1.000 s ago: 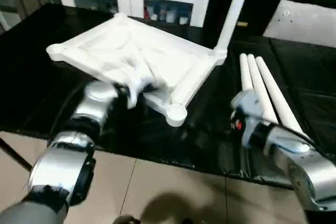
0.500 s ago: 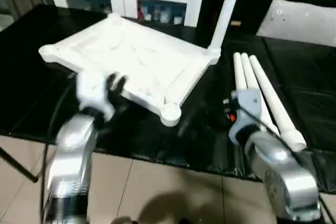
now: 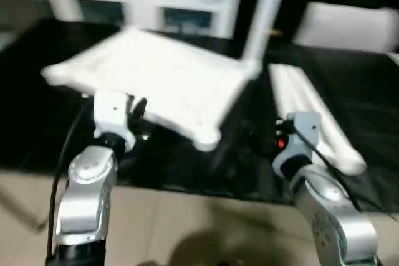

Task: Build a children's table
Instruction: Rotate table base

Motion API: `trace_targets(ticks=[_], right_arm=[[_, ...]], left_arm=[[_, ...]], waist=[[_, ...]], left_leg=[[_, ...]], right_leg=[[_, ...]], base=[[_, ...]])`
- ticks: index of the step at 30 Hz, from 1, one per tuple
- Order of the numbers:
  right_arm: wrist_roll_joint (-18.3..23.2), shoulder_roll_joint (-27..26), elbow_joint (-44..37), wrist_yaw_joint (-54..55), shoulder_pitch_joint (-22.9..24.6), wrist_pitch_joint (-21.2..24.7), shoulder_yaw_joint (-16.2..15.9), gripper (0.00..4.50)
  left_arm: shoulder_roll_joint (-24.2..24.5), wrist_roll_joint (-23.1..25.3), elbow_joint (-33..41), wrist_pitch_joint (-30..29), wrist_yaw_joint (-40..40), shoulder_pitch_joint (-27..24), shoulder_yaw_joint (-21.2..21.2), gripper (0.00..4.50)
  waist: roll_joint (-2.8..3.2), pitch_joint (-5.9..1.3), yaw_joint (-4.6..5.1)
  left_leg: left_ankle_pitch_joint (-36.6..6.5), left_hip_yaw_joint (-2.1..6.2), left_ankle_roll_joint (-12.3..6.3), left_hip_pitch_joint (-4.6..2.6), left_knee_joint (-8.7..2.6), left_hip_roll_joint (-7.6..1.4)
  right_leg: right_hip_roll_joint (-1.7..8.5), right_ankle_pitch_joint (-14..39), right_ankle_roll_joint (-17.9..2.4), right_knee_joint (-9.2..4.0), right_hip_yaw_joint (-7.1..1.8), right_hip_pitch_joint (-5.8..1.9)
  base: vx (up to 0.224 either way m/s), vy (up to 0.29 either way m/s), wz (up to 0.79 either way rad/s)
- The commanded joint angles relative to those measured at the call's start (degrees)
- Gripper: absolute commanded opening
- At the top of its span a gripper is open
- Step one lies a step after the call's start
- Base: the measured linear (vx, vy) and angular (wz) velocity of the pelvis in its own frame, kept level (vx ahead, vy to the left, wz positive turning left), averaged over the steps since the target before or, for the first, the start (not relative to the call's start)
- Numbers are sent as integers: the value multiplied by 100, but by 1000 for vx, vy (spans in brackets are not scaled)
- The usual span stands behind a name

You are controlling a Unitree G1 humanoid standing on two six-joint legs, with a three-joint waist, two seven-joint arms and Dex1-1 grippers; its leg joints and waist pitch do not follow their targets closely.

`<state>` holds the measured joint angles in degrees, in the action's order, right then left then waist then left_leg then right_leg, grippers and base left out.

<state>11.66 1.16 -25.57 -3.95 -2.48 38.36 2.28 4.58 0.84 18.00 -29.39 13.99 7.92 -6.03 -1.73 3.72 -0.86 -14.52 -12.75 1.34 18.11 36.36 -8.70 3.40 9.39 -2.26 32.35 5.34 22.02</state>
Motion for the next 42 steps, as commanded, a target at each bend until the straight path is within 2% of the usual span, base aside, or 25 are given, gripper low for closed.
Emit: trace_targets(ticks=[1, 3, 9, 14, 16, 17, 18, 19, 20, 21, 23, 24, 26, 27, 28, 29, 30, 31, 32, 33, 34, 35, 36, 38, 42], right_arm=[[109, -18, -151, 58, -54, 239, 121, 450], [93, 73, -160, -36, -52, 223, 42, 450], [50, 252, -150, -323, -10, 63, -340, 450], [25, 325, -103, -448, -82, 22, -403, 450], [15, 373, -69, -486, -109, 0, -419, 450], [13, 406, -37, -513, -129, -10, -427, 450], [14, 416, -24, -521, -134, -14, -430, 450], [9, 433, -10, -522, -139, -25, -435, 450], [6, 443, -3, -520, -142, -31, -437, 450], [-2, 451, 0, -520, -142, -34, -443, 450], [-1, 464, -11, -535, -120, 29, -468, 450], [13, 472, -18, -544, -114, 77, -478, 450], [68, 451, -32, -545, -97, 129, -457, 450], [85, 439, -69, -541, -68, 107, -440, 450], [88, 438, -85, -530, -52, 83, -431, 450], [90, 438, -91, -526, -45, 70, -426, 450], [73, 459, -103, -535, -37, 21, -441, 450], [49, 473, -114, -531, -28, -23, -448, 450], [35, 477, -119, -522, -22, -43, -448, 450], [35, 477, -119, -522, -22, -44, -448, 450], [27, 470, -130, -512, -15, -54, -439, 450], [10, 451, -151, -488, -8, -59, -415, 450], [-1, 443, -155, -475, -4, -60, -402, 450], [8, 461, -155, -440, 5, -73, -406, 450], [-16, 519, -148, -416, 11, -96, -434, 450]], left_arm=[[47, -67, 259, -150, -45, -49, 81, 116], [80, 7, 350, -215, -24, -136, 113, 116], [-70, -90, 572, -103, -136, -301, -76, 116], [-77, -196, 733, -226, -270, -351, -93, 116], [-116, -291, 800, -297, -235, -368, -125, 148], [-138, -376, 867, -319, -183, -384, -145, 153], [-138, -390, 888, -316, -170, -388, -146, 153], [-130, -389, 891, -321, -205, -371, -152, 173], [-124, -388, 890, -330, -230, -358, -155, 173], [-98, -375, 887, -328, -244, -350, -145, 194], [-18, -344, 876, -301, -232, -348, -105, 204], [-10, -357, 878, -314, -230, -349, -102, 230], [-3, -375, 882, -335, -231, -352, -104, 236], [17, -389, 887, -346, -239, -360, -99, 247], [25, -410, 896, -311, -245, -373, -100, 247], [28, -420, 900, -291, -247, -380, -100, 260], [53, -428, 896, -279, -223, -386, -89, 271], [76, -431, 880, -258, -199, -380, -75, 278], [89, -434, 867, -239, -190, -374, -66, 284], [89, -434, 867, -238, -189, -374, -66, 293], [136, -376, 838, -200, -214, -368, -34, 305], [218, -307, 782, -147, -229, -352, 14, 315], [252, -269, 753, -148, -234, -344, 39, 326], [288, -266, 720, -133, -209, -338, 64, 337], [293, -275, 696, -119, -202, -330, 80, 369]], waist=[[-1, -231, 80], [-42, -226, 139], [-76, -260, 228], [-21, -160, 298], [94, -32, 330], [81, 0, 225], [42, 8, 207], [-181, -88, 251], [-347, -165, 0], [-356, -252, -175], [-259, -233, -278], [-201, -224, -264], [64, -251, -181], [158, -335, 68], [187, -350, -29], [154, -292, 28], [34, -301, 42], [19, -346, 159], [-341, -453, 175], [-409, -523, -55], [-409, -523, -55], [-446, -605, -71], [-320, -529, -49], [-117, -486, 7], [-171, -434, 15]], left_leg=[[-2233, 423, 262, -59, -589, -410], [-1750, 446, -32, 22, -499, -347], [-1682, 500, -110, 13, -491, -411], [-3431, 600, 118, -373, -539, -507], [-4953, 733, 269, -178, -1271, -1034], [-5316, 603, 211, -232, -1430, -1029], [-5319, 534, 172, -327, -1374, -975], [-4675, 489, 130, -469, -895, -553], [-2221, 328, -284, 70, 108, -21], [-795, 516, -441, 333, 610, -13], [-246, 719, -321, 674, 564, -43], [220, 683, -360, 637, 262, -77], [298, 518, 189, 17, -329, -250], [-1195, 1227, 600, -910, -904, -1346], [-1136, 1161, 658, -961, -847, -1363], [-1030, 813, 662, -828, -914, -1300], [-623, 1051, -107, -638, -886, -1021], [366, 678, -1025, -751, -618, -644], [700, 263, -1273, -238, -184, 47], [305, 398, -1074, 279, 285, 283], [305, 398, -1074, 279, 285, 283], [1641, 712, -408, 595, 4, 75], [2133, 640, -50, 494, -164, 130], [2325, 632, 183, 325, -207, 9], [1026, 565, -415, 294, -273, -66]], right_leg=[[532, 3223, 56, -580, -320, -41], [633, 4121, 340, -698, -274, -77], [594, 3642, 266, -700, -138, -68], [469, 4368, 327, -764, 139, -23], [257, 2648, 97, 390, 230, -428], [221, 1606, 0, 765, 119, -358], [268, 1647, -75, 736, 25, -293], [459, 2875, -100, 119, -299, -247], [970, 5521, 247, -610, -810, -678], [1262, 6155, -20, -711, -1187, -873], [1088, 4588, -571, -507, -995, -1110], [801, 3687, -976, -488, -675, -1072], [115, 3038, -794, -359, -558, -705], [52, 1827, -59, 810, -259, 114], [123, 1505, 81, 986, -211, 232], [203, 857, 177, 1055, -116, 334], [198, 517, 298, 1046, -111, 270], [267, -374, 117, 618, -167, 487], [388, -1440, -121, 199, -512, -10], [1010, -2277, -975, 11, -1267, -636], [1010, -2277, -975, 11, -1267, -636], [745, -6664, -1279, 605, -921, -865], [351, -7309, -928, 596, -722, -640], [157, -5527, -716, 491, -610, -530], [441, -2315, -1135, 140, -850, -537]], base=[[0, 0, 0], [0, 0, 0], [0, 0, 0], [0, 0, 0], [0, 0, 0], [0, 0, 0], [99, -80, 4], [99, -80, 4], [152, -112, -15], [121, -89, -15], [130, -61, -8], [159, 4, -1], [166, 30, -10], [188, 54, -46], [188, 54, -46], [192, 21, -49], [185, 3, -31], [185, 3, -31], [167, -25, -5], [164, -25, 12], [164, -25, 12], [138, -39, -3], [0, 0, 0], [0, 0, 0], [-14, 9, 1]])
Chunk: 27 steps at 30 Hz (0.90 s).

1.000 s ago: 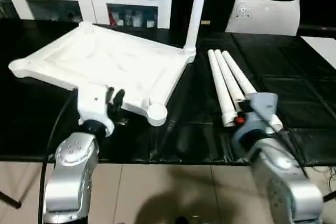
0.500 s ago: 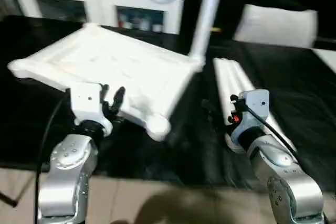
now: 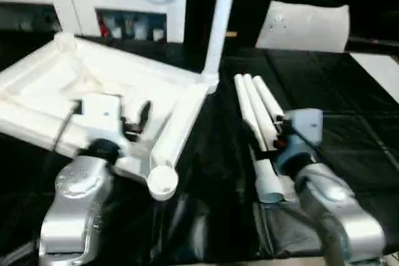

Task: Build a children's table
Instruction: Rotate table base

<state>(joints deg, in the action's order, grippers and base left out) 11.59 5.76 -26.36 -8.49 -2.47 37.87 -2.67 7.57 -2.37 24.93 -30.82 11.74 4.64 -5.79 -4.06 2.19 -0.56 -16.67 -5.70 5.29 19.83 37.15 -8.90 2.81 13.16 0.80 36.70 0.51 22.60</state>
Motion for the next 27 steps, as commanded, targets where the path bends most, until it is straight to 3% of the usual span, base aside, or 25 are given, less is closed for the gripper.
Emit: trace_targets(ticks=[1, 2, 3, 4, 5, 6, 8, 9, 10, 11, 12, 13, 14, 15, 16, 17, 18, 21, 23, 24, 25, 27], right_arm=[[-36, 85, -51, 90, 4, 98, 47, 450], [-48, 81, -43, 110, 1, 175, 52, 450], [-22, 30, -28, 141, -1, 300, 97, 450], [0, -9, -20, 158, -1, 372, 131, 450], [10, -30, -10, 168, -11, 406, 153, 450], [16, -27, 0, 152, -23, 369, 152, 450], [-2, 18, 0, 99, -40, 248, 112, 450], [-17, 74, -27, 50, -51, 220, 48, 450], [-14, 76, -36, 53, -55, 243, 36, 450], [-12, 90, -39, 61, -63, 263, 21, 450], [-14, 117, -35, 58, -85, 301, 0, 450], [-22, 134, -33, 53, -102, 331, -11, 450], [-27, 142, -33, 49, -113, 354, -17, 450], [-39, 154, -25, 42, -134, 381, -21, 450], [-58, 159, -15, 40, -159, 408, -19, 450], [-81, 177, 6, 39, -192, 432, -15, 450], [-102, 216, 58, 9, -266, 401, -8, 450], [-46, 231, 81, -23, -333, 450, 10, 450], [-54, 279, 81, -59, -363, 454, -30, 450], [-61, 301, 79, -78, -375, 449, -59, 450], [-44, 295, 79, -95, -401, 472, -84, 450], [-21, 297, 88, -121, -446, 508, -114, 450]], left_arm=[[24, 81, -15, -24, 18, 12, 85, 373], [56, 82, -25, -7, 23, 12, 113, 382], [49, 9, -23, -56, 21, 7, 112, 393], [38, -48, -21, -86, 17, 2, 106, 402], [40, -60, -12, -124, -11, 1, 97, 408], [56, -44, -13, -108, -28, 2, 94, 408], [101, 20, -30, -171, -65, 11, 99, 423], [142, 58, -33, -127, -45, -3, 127, 432], [148, 66, -16, -139, -42, -14, 140, 441], [125, 54, 6, -106, -46, -25, 142, 446], [-14, -94, 54, -194, -96, -23, 58, 449], [-38, -118, 72, -242, -119, -19, 53, 449], [-48, -132, 82, -272, -132, -15, 51, 449], [-15, -86, 91, -294, -134, -13, 106, 449], [-14, -89, 102, -263, -128, -15, 133, 449], [-14, -79, 117, -252, -134, -19, 152, 449], [-25, -72, 133, -279, -164, -36, 171, 449], [-7, -56, 122, -256, -195, -47, 177, 449], [31, -3, 111, -230, -197, -56, 210, 449], [40, 28, 113, -223, -213, -59, 227, 449], [26, 38, 122, -242, -246, -51, 223, 449], [22, 67, 132, -229, -299, -36, 220, 449]], waist=[[50, -231, -87], [69, -155, -150], [98, -99, -121], [98, -99, -121], [112, -34, -113], [134, -13, -32], [104, -5, 84], [141, -30, 102], [141, -30, 102], [141, -113, 194], [203, -146, 269], [211, -147, 279], [182, -98, 326], [165, -80, 333], [110, -64, 335], [80, -70, 311], [61, -94, 288], [29, -140, 244], [43, -183, 170], [43, -183, 170], [46, -198, 165], [54, -199, 158]], left_leg=[[626, -100, -1086, 171, -274, -70], [258, -24, -1158, 108, -276, -209], [-422, -336, -380, -261, -334, -246], [-422, -336, -380, -261, -334, -246], [-1249, -519, -33, -450, -480, -196], [-1766, -592, -35, -663, -523, -193], [-2063, -694, -224, -705, -595, -229], [-1785, -467, -813, -209, -776, -191], [-1785, -467, -813, -209, -776, -191], [-1397, -442, -768, -345, -704, -235], [-709, -282, -177, -226, -749, -374], [-644, -294, 46, -255, -748, -403], [-917, -259, 212, -215, -808, -469], [-1169, -287, 210, -218, -805, -443], [-1561, -349, 107, -191, -723, -299], [-1878, -365, -4, -184, -655, -216], [-1897, -362, -145, -178, -620, -193], [-1413, -327, -244, -52, -620, -231], [-850, -324, -384, 3, -610, -254], [-850, -324, -384, 3, -610, -254], [-490, -312, -421, 89, -606, -252], [-296, -309, -370, 78, -610, -291]], right_leg=[[771, -1682, -1749, -505, -542, -640], [947, -451, -2048, -698, -585, -601], [449, 949, -1856, -732, -758, -306], [449, 949, -1856, -732, -758, -306], [159, 2119, -1213, -752, -717, -36], [12, 2366, -907, -723, -591, 195], [-19, 2205, -682, -656, -432, 280], [253, 1863, -648, -631, -377, -128], [253, 1863, -648, -631, -377, -128], [261, 1330, -784, -622, -301, 17], [191, 27, -768, -482, -205, -101], [153, -177, -737, -486, -154, -82], [93, -44, -612, -503, -78, -82], [83, 226, -558, -553, -71, -57], [136, 902, -437, -674, -123, -14], [231, 1751, -272, -756, -187, 41], [321, 2247, -187, -800, -235, 96], [353, 1846, -249, -749, -246, 43], [335, 1081, -485, -674, -227, 8], [335, 1081, -485, -674, -227, 8], [340, 671, -671, -617, -220, -68], [299, 484, -775, -599, -186, -65]], base=[[0, 0, 0], [-83, 72, 4], [-106, 107, -23], [-106, 107, -23], [-106, 135, -54], [-119, 138, -57], [-115, 135, -61], [-71, 148, -47], [-71, 148, -47], [-49, 123, -7], [-48, 70, 7], [-48, 70, 7], [0, 0, 0], [0, 0, 0], [0, 0, 0], [-8, -62, 14], [-8, -83, 17], [-2, -89, 14], [10, -90, 11], [18, -84, 6], [18, -84, 6], [9, -76, 0]])
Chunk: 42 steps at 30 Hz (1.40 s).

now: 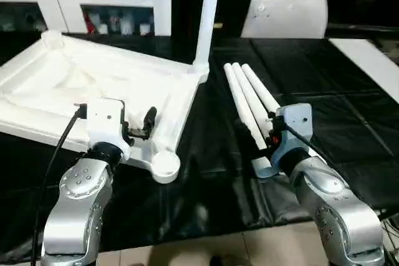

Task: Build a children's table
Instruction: Rotate table base, then pick table leg

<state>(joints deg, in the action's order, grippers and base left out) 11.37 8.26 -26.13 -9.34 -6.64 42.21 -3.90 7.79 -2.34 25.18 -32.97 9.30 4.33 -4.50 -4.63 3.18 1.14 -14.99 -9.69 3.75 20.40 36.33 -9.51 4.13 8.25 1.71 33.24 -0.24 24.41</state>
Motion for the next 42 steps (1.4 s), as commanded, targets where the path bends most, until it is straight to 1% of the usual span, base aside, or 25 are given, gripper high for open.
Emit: trace_targets(ticks=[1, 2, 3, 5, 6, 7, 8, 9, 10, 11, 12, 13, 14, 15, 16, 17, 22, 25, 27, 31, 34, 35, 36, 38, 42], right_arm=[[10, 53, 69, -44, -44, 86, -2, 450], [70, 50, 79, -74, -90, 150, -7, 450], [69, 57, 87, -78, -113, 161, -18, 450], [44, 65, 102, -86, -155, 162, -46, 450], [52, 35, 102, -80, -167, 153, -39, 450], [57, 25, 102, -77, -166, 148, -35, 450], [58, 21, 102, -76, -166, 146, -34, 450], [97, -107, 98, 31, -141, 157, 53, 450], [97, -113, 98, 41, -141, 163, 55, 450], [90, -112, 98, 50, -140, 169, 48, 450], [83, -111, 95, 61, -137, 177, 49, 450], [72, -121, 89, 86, -131, 196, 58, 450], [66, -129, 85, 102, -127, 208, 66, 450], [46, -134, 79, 129, -119, 224, 73, 450], [29, -142, 78, 149, -116, 241, 80, 450], [8, -151, 78, 179, -115, 274, 91, 450], [-193, -142, 188, 456, -260, 535, 170, 450], [-310, -111, 275, 614, -379, 756, 201, 450], [-501, -23, 509, 853, -714, 1379, 243, 450], [-353, 17, 854, 709, -1041, 1639, 271, 450], [-404, 78, 996, 687, -1121, 1646, 203, 450], [-362, 114, 1141, 563, -1200, 1674, 124, 450], [-301, 113, 1257, 449, -1266, 1712, 76, 450], [-292, 95, 1371, 426, -1385, 1843, 47, 450], [-427, -2, 1585, 629, -1575, 2039, 134, 450]], left_arm=[[3, 76, 110, -4, -73, -1, 91, 449], [12, 65, 135, -68, -77, 6, 96, 449], [18, 62, 147, -140, -88, 5, 83, 449], [51, 83, 177, -327, -112, 3, 66, 449], [-86, -51, 189, -510, -198, 28, -98, 449], [-118, -77, 189, -541, -223, 36, -136, 449], [-128, -85, 189, -551, -231, 39, -148, 449], [6, 37, 183, -443, -220, 61, -64, 449], [43, 83, 183, -442, -228, 65, -37, 449], [69, 101, 169, -383, -217, 66, -14, 449], [65, 77, 160, -363, -203, 67, -17, 449], [44, 15, 150, -350, -185, 70, -36, 449], [32, -19, 146, -352, -177, 72, -48, 449], [46, -24, 149, -355, -161, 83, -31, 449], [61, -27, 163, -384, -153, 96, -16, 449], [74, -23, 171, -416, -143, 114, -4, 449], [227, -185, 138, -330, 166, 221, 105, 449], [289, -387, 165, -355, 399, 221, 122, 449], [649, -571, 234, -414, 966, 196, 355, 449], [1037, -686, 355, -489, 1495, 103, 571, 449], [1117, -816, 428, -568, 1663, 78, 585, 449], [1265, -905, 515, -602, 1865, 40, 651, 449], [1394, -992, 591, -641, 2039, 2, 703, 449], [1548, -1091, 645, -649, 2168, -32, 746, 449], [1664, -1162, 728, -690, 2291, -103, 763, 449]], waist=[[130, -304, -4], [194, -254, -8], [282, -300, 91], [386, -263, 119], [372, -213, 209], [318, -199, 147], [283, -220, 156], [136, -126, -81], [70, -176, -263], [24, -185, -319], [27, -196, -429], [91, -204, -496], [138, -185, -465], [191, -179, -439], [254, -193, -390], [293, -221, -360], [278, -204, -274], [241, -197, -255], [230, -210, -271], [257, -241, -271], [260, -268, -280], [223, -284, -286], [245, -286, -295], [203, -279, -278], [213, -264, -291]], left_leg=[[-385, 112, -137, 6, -545, -256], [-236, 436, -423, 279, -683, -211], [-188, 688, -926, 140, -637, -336], [-1, 954, -1618, 40, -728, -486], [443, 1193, -2504, 95, -711, -391], [548, 1069, -2471, 213, -551, -161], [424, 684, -2152, 42, -381, -255], [177, 349, -1187, 213, -138, 96], [52, 331, -474, 196, -226, -24], [42, 315, -406, 223, -281, -24], [73, 264, -449, 163, -343, -47], [279, 251, -443, 190, -452, -98], [371, 222, -307, 126, -574, -170], [275, 230, -202, 79, -614, -215], [-207, 243, 41, -4, -666, -312], [-516, 254, 225, -9, -683, -350], [-1077, 244, 443, 7, -721, -313], [-1296, 206, 402, 12, -686, -252], [-1185, 213, 395, 1, -670, -225], [-983, 188, 435, 14, -653, -246], [-732, 177, 485, 11, -644, -270], [-603, 178, 488, 33, -645, -272], [-580, 177, 490, 20, -641, -270], [-531, 162, 490, 18, -645, -275], [-450, 144, 540, 10, -649, -270]], right_leg=[[111, 822, -912, -227, -66, -258], [119, 302, -1181, -92, 293, -481], [94, 176, -1520, -111, 470, -416], [25, 454, -2033, 18, 673, -360], [16, 1041, -2324, 155, 702, -387], [190, 957, -2337, -25, 573, -431], [335, 1012, -2236, -286, 371, -285], [698, 2560, -1299, -608, 236, -507], [735, 3963, -535, -660, 101, -522], [700, 4049, -282, -626, 30, -549], [698, 3875, -116, -587, -61, -557], [639, 3442, -182, -520, 3, -615], [421, 2771, -341, -454, 165, -531], [332, 2469, -403, -412, 225, -493], [209, 2064, -463, -361, 291, -447], [182, 1731, -513, -308, 292, -461], [202, 1783, -668, -307, 248, -456], [233, 2503, -454, -395, 239, -422], [232, 2736, -352, -401, 235, -400], [232, 2487, -355, -364, 229, -395], [227, 1957, -537, -296, 220, -411], [227, 1726, -605, -257, 221, -452], [232, 1662, -650, -239, 217, -443], [223, 1543, -746, -219, 209, -448], [225, 1490, -799, -200, 196, -452]], base=[[15, -74, 1], [10, -76, 8], [29, -93, 41], [43, -107, 56], [20, -155, 67], [20, -155, 67], [20, -139, 45], [3, -121, 5], [3, -121, 5], [-27, -125, -8], [-21, -89, -2], [-21, -89, -2], [0, 0, 0], [0, 0, 0], [0, 0, 0], [0, 0, 0], [-23, 60, -5], [0, 0, 0], [0, 0, 0], [0, 0, 0], [0, 0, 0], [0, 0, 0], [0, 0, 0], [0, 0, 0], [0, 0, 0]])
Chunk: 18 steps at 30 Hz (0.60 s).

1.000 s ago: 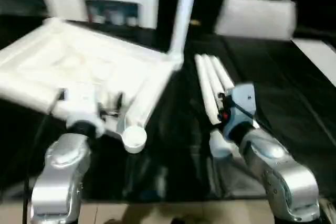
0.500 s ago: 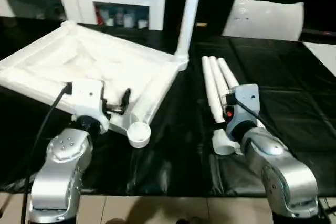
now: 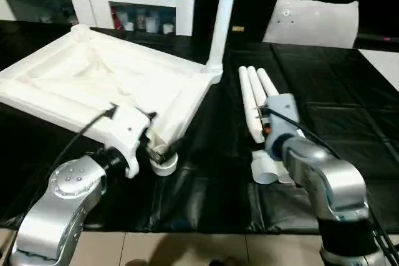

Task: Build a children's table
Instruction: Pick table leg

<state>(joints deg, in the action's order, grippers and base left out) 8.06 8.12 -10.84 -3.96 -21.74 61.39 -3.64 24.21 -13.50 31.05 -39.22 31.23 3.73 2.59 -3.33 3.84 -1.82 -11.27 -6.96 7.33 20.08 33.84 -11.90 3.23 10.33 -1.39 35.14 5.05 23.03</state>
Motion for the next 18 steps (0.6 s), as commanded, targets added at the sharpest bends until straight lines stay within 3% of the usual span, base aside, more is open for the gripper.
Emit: trace_targets(ticks=[1, 6, 16, 18], right_arm=[[-177, -19, 157, 211, -119, 106, 139, 450], [-163, -61, 310, 220, -155, 94, 213, 450], [-41, -129, 492, 97, -134, 306, 263, 450], [-31, -161, 549, 102, -108, 377, 286, 450]], left_arm=[[60, -97, 196, -125, 172, -82, 66, 449], [235, -362, 349, -251, 379, -183, 130, 449], [387, -391, 366, -294, 468, -212, 216, 449], [403, -421, 373, -306, 443, -202, 245, 449]], waist=[[81, -324, 12], [89, -300, 2], [92, -309, 12], [69, -313, 16]], left_leg=[[-874, -133, 205, 41, -401, -27], [-1066, -133, 223, 26, -406, -23], [-992, -132, 231, 31, -400, -24], [-954, -137, 223, 34, -394, -19]], right_leg=[[315, 1404, -467, -401, -332, -310], [316, 1782, -292, -444, -331, -285], [304, 1638, -315, -426, -332, -294], [301, 1602, -319, -422, -334, -301]], base=[[0, 0, 0], [0, 0, 0], [0, 0, 0], [0, 0, 0]])
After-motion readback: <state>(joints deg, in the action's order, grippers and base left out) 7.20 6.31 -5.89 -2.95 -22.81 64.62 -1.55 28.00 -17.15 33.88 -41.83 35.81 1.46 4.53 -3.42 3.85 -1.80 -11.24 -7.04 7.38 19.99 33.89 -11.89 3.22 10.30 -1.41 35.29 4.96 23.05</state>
